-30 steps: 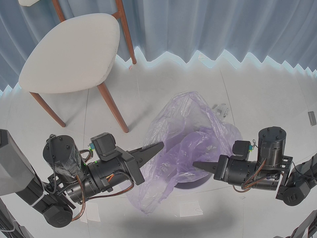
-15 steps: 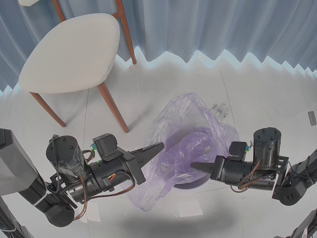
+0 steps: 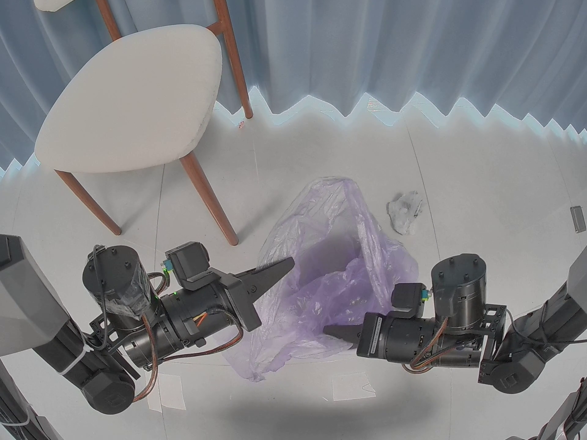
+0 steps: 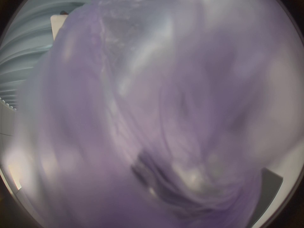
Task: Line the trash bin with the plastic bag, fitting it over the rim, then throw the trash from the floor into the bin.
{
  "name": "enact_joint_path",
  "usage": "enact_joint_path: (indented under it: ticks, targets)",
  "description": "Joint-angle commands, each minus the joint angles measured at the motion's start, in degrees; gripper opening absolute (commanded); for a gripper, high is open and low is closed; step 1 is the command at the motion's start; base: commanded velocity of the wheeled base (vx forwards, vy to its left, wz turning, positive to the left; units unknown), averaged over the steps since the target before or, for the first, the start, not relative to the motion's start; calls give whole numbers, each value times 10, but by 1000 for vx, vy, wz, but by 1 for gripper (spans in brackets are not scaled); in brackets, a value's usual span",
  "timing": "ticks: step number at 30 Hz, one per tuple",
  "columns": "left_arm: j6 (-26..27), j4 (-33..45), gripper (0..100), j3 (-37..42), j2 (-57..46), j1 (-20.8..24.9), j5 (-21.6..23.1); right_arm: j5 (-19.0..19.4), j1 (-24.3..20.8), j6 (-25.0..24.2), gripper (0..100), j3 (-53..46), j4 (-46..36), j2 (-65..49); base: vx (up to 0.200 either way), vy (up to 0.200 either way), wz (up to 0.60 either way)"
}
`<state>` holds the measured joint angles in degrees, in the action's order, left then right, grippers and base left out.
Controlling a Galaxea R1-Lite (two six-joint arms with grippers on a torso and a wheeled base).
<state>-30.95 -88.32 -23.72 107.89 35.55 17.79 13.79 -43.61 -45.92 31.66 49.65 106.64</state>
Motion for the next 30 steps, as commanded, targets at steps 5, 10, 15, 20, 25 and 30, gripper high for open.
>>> enact_joint_path:
  ticks: [5,10,15,20,25,30]
  targets:
    - [-2,0,0,-10,33,-4,-3,0,7,-18,0,15,0,38,0,0,0]
    - [-23,0,0,-18,53,-1,-3,-1,77,-20,0,23,2,45,0,0,0]
    - [-41,0,0,-33,69,11,1,0,151,-14,0,24,1,15,0,0,0]
    - [-41,0,0,-106,111,35,1,3,207,3,0,20,-3,-6,0,0,0]
    - [-91,0,0,-221,183,76,1,7,266,17,0,19,-1,-21,0,0,0]
    - [-193,-1,0,-236,196,87,2,18,293,17,0,11,0,-49,0,0,0]
